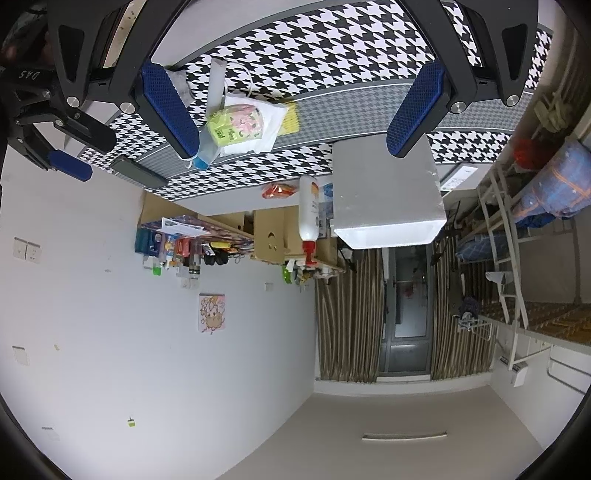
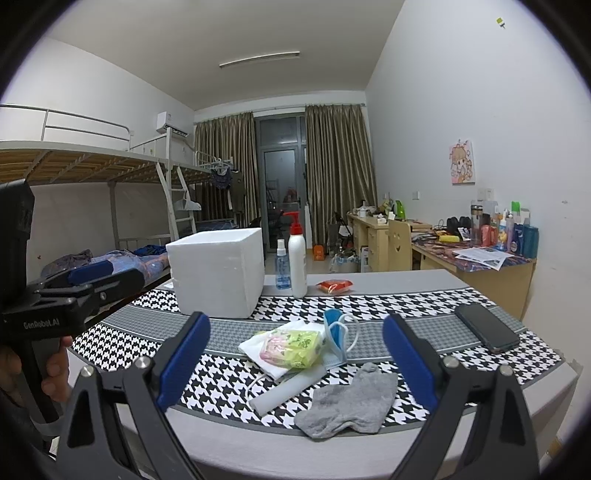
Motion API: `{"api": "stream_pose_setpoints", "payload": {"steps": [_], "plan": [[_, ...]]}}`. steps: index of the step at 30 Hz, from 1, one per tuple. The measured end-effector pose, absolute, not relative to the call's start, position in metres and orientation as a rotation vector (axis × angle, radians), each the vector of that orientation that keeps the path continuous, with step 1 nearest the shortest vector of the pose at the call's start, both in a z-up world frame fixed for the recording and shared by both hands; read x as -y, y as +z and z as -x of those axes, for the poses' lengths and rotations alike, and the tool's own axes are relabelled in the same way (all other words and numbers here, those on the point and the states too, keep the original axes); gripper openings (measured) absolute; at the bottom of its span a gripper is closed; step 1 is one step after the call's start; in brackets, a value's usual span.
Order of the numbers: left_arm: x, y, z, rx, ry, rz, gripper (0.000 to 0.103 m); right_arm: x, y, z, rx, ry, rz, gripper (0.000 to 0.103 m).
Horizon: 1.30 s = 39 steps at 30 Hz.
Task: Organize soft objects
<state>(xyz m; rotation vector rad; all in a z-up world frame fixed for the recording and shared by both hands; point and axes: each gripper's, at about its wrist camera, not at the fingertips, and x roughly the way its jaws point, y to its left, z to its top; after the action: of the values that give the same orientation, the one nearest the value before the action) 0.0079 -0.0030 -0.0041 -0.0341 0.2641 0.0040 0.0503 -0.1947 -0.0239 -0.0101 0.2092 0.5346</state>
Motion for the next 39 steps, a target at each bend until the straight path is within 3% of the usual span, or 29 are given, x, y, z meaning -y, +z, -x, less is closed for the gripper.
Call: {"api": "stream_pose_setpoints", "payload": {"steps": [39], "plan": [[0.002, -0.007, -0.029, -0.309, -0.003, 0.041, 0.102, 0.195, -0.027, -0.068, -0.243, 0.528, 0.007, 0.096]]}}
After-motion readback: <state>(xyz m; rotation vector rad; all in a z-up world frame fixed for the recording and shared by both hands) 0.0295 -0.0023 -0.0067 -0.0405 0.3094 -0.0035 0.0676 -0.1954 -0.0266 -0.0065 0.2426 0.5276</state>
